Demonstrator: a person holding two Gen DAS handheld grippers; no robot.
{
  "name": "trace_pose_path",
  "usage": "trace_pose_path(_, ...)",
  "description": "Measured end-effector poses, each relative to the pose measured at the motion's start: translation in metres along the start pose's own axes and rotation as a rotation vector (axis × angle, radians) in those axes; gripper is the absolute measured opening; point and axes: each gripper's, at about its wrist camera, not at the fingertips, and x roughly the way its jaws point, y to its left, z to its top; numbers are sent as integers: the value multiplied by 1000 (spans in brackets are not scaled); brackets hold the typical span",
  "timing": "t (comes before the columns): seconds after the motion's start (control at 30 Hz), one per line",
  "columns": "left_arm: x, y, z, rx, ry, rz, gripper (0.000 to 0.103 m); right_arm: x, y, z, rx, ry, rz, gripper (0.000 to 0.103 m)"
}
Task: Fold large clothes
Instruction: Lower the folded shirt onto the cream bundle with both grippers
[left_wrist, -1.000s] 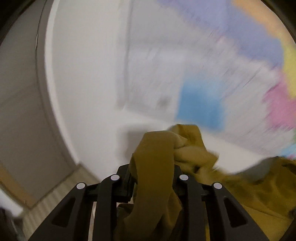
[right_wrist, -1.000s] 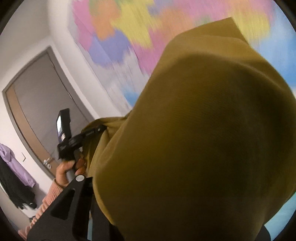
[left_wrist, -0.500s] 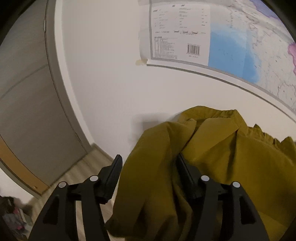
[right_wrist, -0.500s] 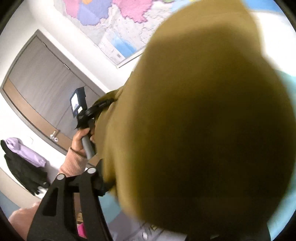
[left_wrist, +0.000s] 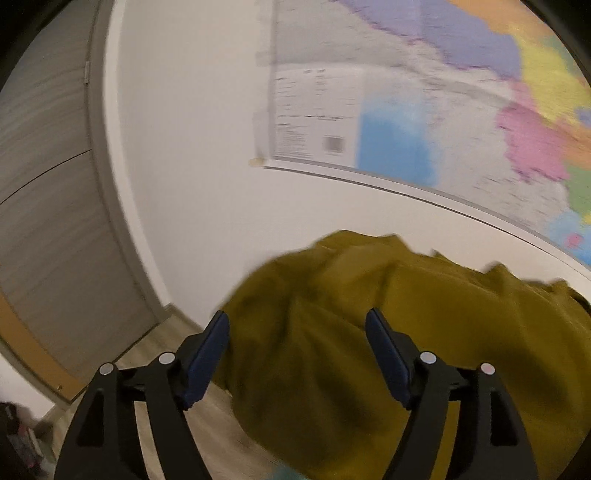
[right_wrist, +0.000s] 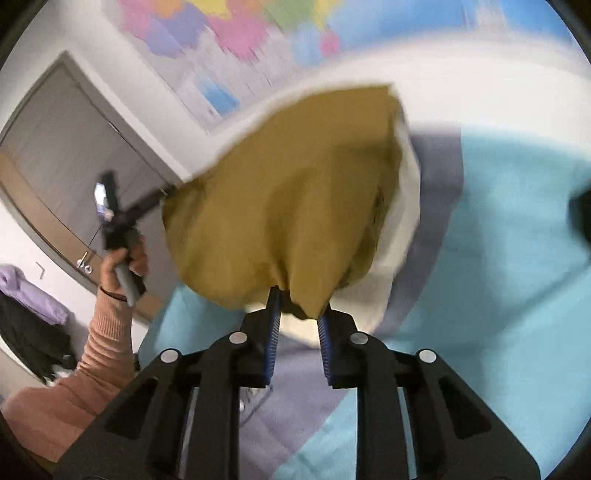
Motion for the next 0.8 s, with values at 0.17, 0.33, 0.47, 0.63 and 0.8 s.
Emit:
trace_pose_path(0.17, -16, -21, -21, 48, 8, -77, 74, -15, 26, 9, -98, -20, -87, 28)
trace_pose_path(0.33, -32, -33, -37, 36, 12, -181, 74, -41, 67, 19, -271, -102, -102, 31)
trace_pose_path(0.47, -51, -52, -45, 54, -5, -260, 78, -45, 98, 43, -364, -215, -79, 37)
trace_pose_path(0.63, -54, -85, -56, 98, 11, -284, 79, -7, 104, 85, -345, -224, -55, 48)
trace_pose_path(0.8, -54, -98, -63, 96, 14, -289, 82, 44, 75, 109, -262, -163, -79, 42)
